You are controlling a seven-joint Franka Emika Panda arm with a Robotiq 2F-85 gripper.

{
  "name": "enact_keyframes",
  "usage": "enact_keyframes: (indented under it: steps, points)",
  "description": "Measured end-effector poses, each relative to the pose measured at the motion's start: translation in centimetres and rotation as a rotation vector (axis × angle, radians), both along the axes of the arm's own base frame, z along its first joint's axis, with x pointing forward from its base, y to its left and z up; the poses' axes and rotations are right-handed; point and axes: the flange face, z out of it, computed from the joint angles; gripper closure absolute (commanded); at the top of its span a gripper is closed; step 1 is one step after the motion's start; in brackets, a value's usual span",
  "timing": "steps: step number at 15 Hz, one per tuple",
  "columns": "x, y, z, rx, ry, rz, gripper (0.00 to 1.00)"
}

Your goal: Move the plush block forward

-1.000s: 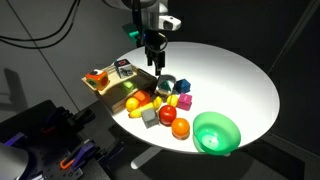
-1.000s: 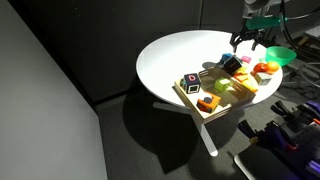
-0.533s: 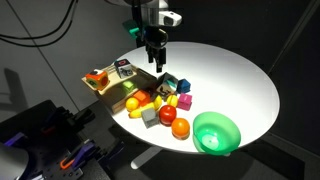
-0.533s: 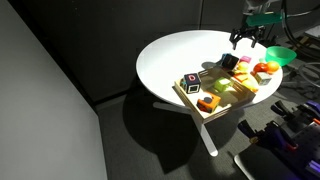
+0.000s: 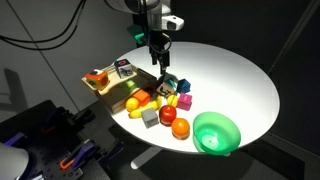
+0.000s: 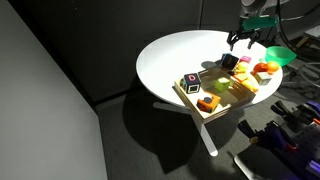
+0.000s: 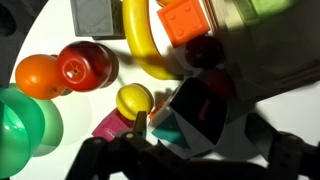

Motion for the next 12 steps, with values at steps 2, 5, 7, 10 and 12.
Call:
enact_keyframes:
  steps: [2,5,7,10,12]
  points:
    - [0.7,-0.1,-0.4,-0.003,-0.002,0.002,0.00]
    - [1.9,-0.1,-1.0,-0.008,-0.005,0.005,0.00]
    - [2.7,-0.2,-1.6,-0.011,-0.005,0.008,0.00]
    - [3.5,-0.1,-2.8,-0.014,0.002,0.015,0.00]
    - [4.0,0.1,-3.7,-0.015,0.009,0.024,0.00]
